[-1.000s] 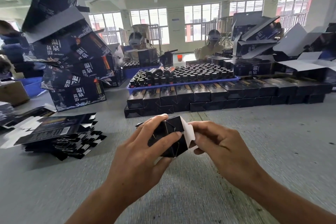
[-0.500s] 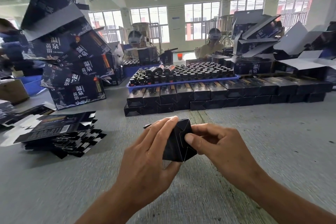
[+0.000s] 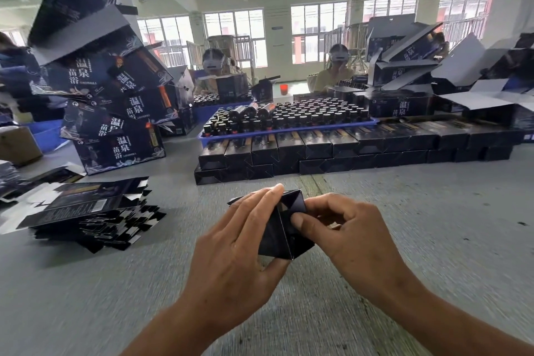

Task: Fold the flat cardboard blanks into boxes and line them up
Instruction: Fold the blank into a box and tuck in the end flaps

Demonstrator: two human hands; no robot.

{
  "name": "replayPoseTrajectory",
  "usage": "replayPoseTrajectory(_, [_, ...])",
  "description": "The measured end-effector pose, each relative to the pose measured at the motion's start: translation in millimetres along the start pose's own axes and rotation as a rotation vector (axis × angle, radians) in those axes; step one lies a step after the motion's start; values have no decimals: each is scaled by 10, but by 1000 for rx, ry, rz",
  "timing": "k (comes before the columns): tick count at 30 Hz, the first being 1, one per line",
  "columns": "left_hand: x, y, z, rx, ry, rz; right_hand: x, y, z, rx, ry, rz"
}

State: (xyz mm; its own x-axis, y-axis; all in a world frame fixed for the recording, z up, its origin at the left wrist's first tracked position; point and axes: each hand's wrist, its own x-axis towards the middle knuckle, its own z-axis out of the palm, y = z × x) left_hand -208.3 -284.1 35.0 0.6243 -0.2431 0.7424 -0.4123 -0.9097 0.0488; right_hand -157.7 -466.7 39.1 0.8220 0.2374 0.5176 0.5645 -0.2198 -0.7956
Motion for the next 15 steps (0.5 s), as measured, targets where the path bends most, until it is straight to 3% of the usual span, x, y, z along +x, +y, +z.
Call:
replayPoseTrajectory(8, [-2,-31,-1,-36,23,-12,14,10,-24,55,-67,-5])
replayPoseTrajectory(15, [-14,-45,69,4,-61,196,24,32,0,141,-147,131])
